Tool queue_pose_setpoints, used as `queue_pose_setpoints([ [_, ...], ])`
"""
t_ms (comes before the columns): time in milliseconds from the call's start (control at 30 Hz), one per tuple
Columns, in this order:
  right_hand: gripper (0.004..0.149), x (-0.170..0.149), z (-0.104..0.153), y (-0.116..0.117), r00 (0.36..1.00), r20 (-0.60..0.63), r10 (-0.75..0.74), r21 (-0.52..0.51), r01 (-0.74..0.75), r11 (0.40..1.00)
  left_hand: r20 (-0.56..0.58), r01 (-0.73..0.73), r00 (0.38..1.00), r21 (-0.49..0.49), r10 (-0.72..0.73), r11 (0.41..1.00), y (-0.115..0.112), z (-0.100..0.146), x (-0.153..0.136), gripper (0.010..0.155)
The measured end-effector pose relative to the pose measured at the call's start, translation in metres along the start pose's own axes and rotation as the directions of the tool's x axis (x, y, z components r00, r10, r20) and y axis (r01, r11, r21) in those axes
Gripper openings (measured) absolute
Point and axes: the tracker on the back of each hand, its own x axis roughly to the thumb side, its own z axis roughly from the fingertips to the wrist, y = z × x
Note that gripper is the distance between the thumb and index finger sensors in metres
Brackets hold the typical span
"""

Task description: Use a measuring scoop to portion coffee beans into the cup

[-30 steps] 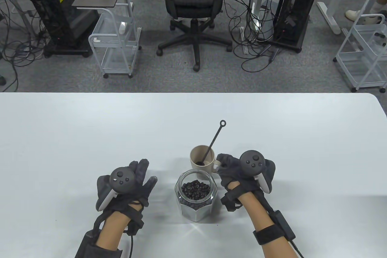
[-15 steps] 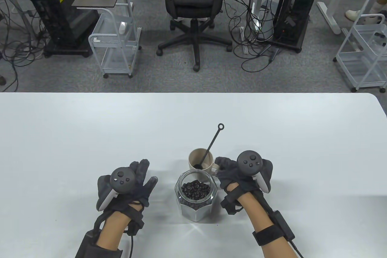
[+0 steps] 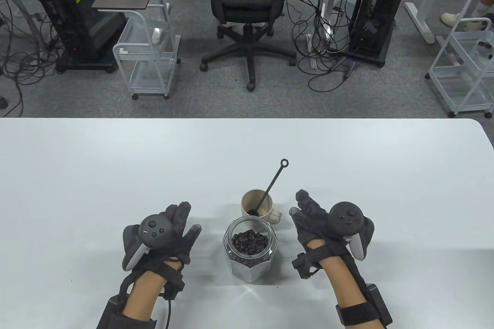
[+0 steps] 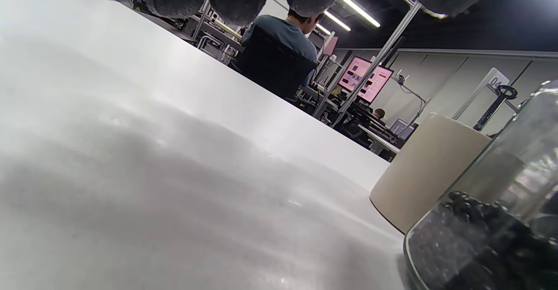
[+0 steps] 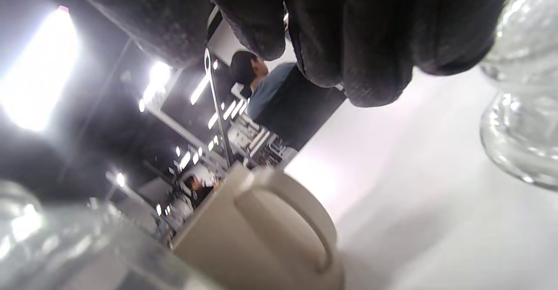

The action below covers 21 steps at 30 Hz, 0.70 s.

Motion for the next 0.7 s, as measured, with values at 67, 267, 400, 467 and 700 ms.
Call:
queue_pose_setpoints([
  [67,0.063,0.000,0.000,-0.007,0.999,0.002,-0.038,-0.036,0.038,0.999,0.001,0.001,1.000,-0.001,-0.001,1.000,0.000,0.000,0.000,0.079],
  [267,0.065,-0.001,-0.003,-0.023,0.985,0.010,-0.172,-0.065,0.173,0.983,0.003,0.007,1.000,-0.001,-0.007,1.000,0.001,0.000,0.000,0.079],
  [400,0.066,-0.002,-0.017,-0.029,0.957,-0.020,-0.290,-0.039,0.289,0.957,0.011,0.008,1.000,0.000,-0.008,1.000,0.001,-0.002,0.000,0.079],
  [467,0.067,-0.003,-0.028,-0.029,0.937,-0.056,-0.346,-0.019,0.345,0.938,0.010,0.010,1.000,-0.007,-0.010,1.000,0.001,-0.002,0.000,0.079],
  [700,0.074,0.003,-0.071,-0.011,0.930,-0.177,-0.323,0.109,0.344,0.933,0.010,0.041,0.999,-0.006,-0.040,0.999,0.004,-0.005,0.001,0.079],
])
